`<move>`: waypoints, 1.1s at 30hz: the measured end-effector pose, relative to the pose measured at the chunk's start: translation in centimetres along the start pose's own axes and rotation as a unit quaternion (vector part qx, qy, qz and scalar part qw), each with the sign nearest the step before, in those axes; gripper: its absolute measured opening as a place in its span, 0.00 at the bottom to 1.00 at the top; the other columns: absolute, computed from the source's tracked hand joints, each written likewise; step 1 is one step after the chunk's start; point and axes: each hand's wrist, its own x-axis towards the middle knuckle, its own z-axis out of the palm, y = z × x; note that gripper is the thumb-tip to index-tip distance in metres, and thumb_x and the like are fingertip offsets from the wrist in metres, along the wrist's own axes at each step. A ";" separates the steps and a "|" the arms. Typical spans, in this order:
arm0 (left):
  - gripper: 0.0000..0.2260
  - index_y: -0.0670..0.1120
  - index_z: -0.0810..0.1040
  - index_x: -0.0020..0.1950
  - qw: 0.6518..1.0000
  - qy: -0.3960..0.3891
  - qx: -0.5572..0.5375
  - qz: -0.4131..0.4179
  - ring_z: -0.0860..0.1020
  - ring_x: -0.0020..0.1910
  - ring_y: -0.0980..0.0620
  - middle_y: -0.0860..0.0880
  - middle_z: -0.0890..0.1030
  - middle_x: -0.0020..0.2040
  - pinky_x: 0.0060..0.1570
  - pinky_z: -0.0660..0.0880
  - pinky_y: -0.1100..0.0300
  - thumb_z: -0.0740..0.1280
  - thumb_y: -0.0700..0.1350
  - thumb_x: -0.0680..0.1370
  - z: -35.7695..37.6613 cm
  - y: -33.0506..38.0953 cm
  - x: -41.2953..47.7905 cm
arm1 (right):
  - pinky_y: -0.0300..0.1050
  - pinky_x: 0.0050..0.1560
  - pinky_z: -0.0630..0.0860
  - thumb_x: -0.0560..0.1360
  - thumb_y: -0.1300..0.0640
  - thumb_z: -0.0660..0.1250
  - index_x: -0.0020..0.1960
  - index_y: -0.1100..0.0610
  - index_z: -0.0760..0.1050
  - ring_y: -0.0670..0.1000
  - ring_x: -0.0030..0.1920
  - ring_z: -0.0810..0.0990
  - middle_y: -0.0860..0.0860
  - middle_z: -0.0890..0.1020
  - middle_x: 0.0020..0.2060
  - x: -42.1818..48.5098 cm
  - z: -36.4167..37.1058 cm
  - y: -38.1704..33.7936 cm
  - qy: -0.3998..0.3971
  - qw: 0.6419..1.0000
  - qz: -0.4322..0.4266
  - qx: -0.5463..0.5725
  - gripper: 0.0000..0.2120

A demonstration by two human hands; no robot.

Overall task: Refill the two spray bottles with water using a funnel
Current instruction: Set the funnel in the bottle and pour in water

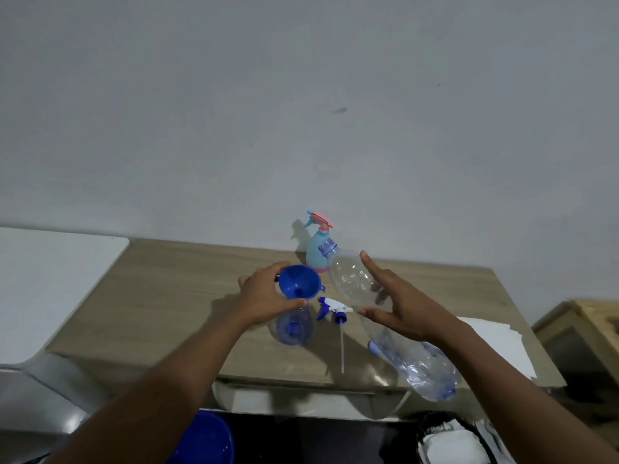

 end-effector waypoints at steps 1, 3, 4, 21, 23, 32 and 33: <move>0.37 0.61 0.72 0.66 1.000 0.001 -0.001 0.008 0.77 0.56 0.58 0.62 0.79 0.58 0.62 0.64 0.52 0.75 0.67 0.58 0.0 0.0 0.1 | 0.41 0.54 0.78 0.74 0.33 0.66 0.77 0.31 0.36 0.45 0.48 0.79 0.48 0.74 0.58 0.0 0.1 -0.3 -0.006 1.000 0.004 -0.012 0.46; 0.35 0.61 0.74 0.63 1.000 -0.001 -0.005 0.016 0.77 0.55 0.59 0.63 0.80 0.55 0.61 0.65 0.52 0.75 0.66 0.58 -0.1 -0.2 0.2 | 0.43 0.54 0.78 0.74 0.33 0.66 0.77 0.31 0.36 0.44 0.46 0.79 0.48 0.74 0.57 0.1 0.2 -0.9 -0.021 0.999 0.012 -0.033 0.45; 0.35 0.61 0.74 0.63 1.000 -0.002 -0.006 0.018 0.77 0.54 0.60 0.63 0.80 0.55 0.61 0.65 0.52 0.76 0.66 0.58 -0.1 -0.3 0.3 | 0.43 0.54 0.78 0.74 0.34 0.66 0.77 0.31 0.36 0.43 0.45 0.79 0.48 0.74 0.57 0.2 0.2 -1.1 -0.029 0.999 0.017 -0.043 0.45; 0.26 0.65 0.73 0.55 0.999 -0.012 -0.015 0.031 0.77 0.50 0.61 0.66 0.78 0.47 0.55 0.61 0.56 0.78 0.61 0.61 -1.4 0.2 0.1 | 0.44 0.56 0.73 0.76 0.38 0.68 0.78 0.34 0.39 0.46 0.50 0.74 0.50 0.76 0.59 1.2 -2.1 -4.6 -0.149 0.974 0.079 -0.150 0.44; 0.26 0.64 0.74 0.57 0.999 -0.014 -0.013 0.029 0.77 0.50 0.61 0.65 0.79 0.48 0.54 0.60 0.56 0.78 0.61 0.61 -1.4 0.1 0.1 | 0.47 0.59 0.74 0.76 0.38 0.68 0.78 0.33 0.39 0.50 0.54 0.75 0.50 0.76 0.59 1.2 -2.3 -4.9 -0.157 0.971 0.085 -0.157 0.44; 0.26 0.65 0.73 0.56 1.000 -0.010 -0.008 0.027 0.77 0.50 0.60 0.63 0.79 0.49 0.54 0.61 0.56 0.78 0.59 0.61 -1.4 0.6 0.0 | 0.45 0.58 0.71 0.76 0.40 0.68 0.79 0.35 0.41 0.50 0.57 0.74 0.51 0.76 0.63 1.2 -2.7 -5.2 -0.182 0.964 0.092 -0.169 0.44; 0.26 0.65 0.74 0.56 1.000 -0.008 -0.007 0.027 0.77 0.50 0.60 0.63 0.79 0.48 0.55 0.61 0.55 0.78 0.59 0.61 -1.4 0.6 0.0 | 0.45 0.58 0.71 0.76 0.40 0.68 0.79 0.35 0.41 0.50 0.57 0.74 0.51 0.76 0.64 1.3 -2.7 -5.2 -0.184 0.964 0.091 -0.171 0.44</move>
